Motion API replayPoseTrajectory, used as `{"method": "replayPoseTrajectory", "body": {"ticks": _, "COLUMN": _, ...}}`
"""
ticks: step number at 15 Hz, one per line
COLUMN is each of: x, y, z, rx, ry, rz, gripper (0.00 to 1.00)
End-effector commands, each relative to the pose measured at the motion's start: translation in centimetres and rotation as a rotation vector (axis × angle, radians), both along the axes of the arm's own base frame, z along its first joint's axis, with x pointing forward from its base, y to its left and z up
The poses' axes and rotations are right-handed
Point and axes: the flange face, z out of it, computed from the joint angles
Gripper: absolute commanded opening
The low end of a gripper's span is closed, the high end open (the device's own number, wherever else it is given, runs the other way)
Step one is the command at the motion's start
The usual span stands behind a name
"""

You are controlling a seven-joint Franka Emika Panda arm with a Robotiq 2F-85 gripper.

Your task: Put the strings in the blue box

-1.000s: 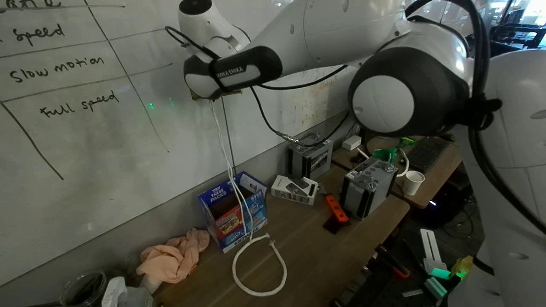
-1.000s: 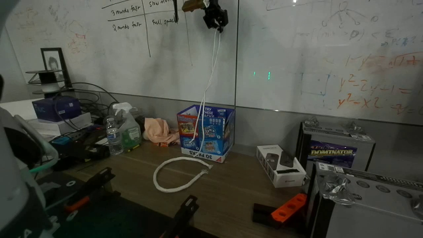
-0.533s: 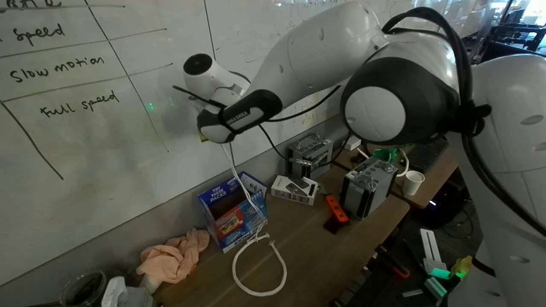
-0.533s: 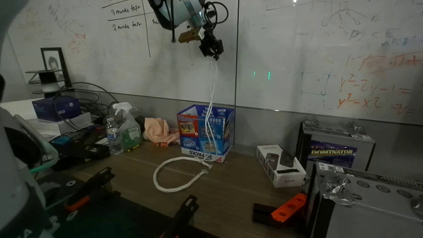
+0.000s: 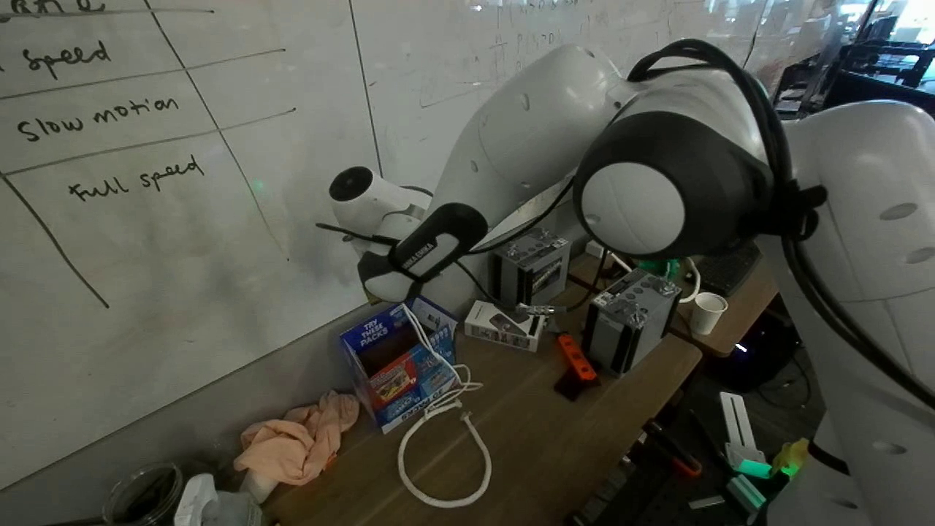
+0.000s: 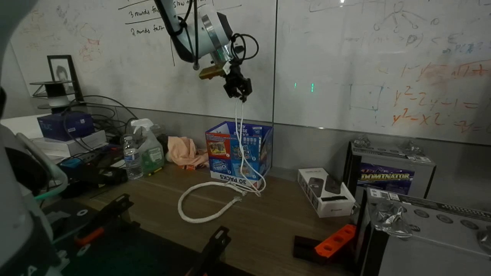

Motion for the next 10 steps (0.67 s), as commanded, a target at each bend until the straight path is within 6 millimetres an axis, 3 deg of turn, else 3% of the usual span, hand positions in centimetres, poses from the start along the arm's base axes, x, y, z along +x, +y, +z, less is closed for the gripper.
{"method": "replayPoseTrajectory", "body": {"ticks": 1, "x": 0.2, "y": 0.3, "z": -2.6, "rx": -0.056, "ry": 0.019, "rz": 0.022, "gripper": 0.05}}
{"method": "replayPoseTrajectory", "body": {"ticks": 6, "x": 2.4, "y": 0.7, "z": -6.3, "rx": -0.120, "ry": 0.007, "rz": 0.014, "gripper": 0.05}}
{"method": "replayPoseTrajectory", "body": {"ticks": 10, "x": 4.0, "y": 0.1, "z": -11.2, "rx": -0.158, "ry": 0.046, "rz": -0.007, "gripper": 0.05}}
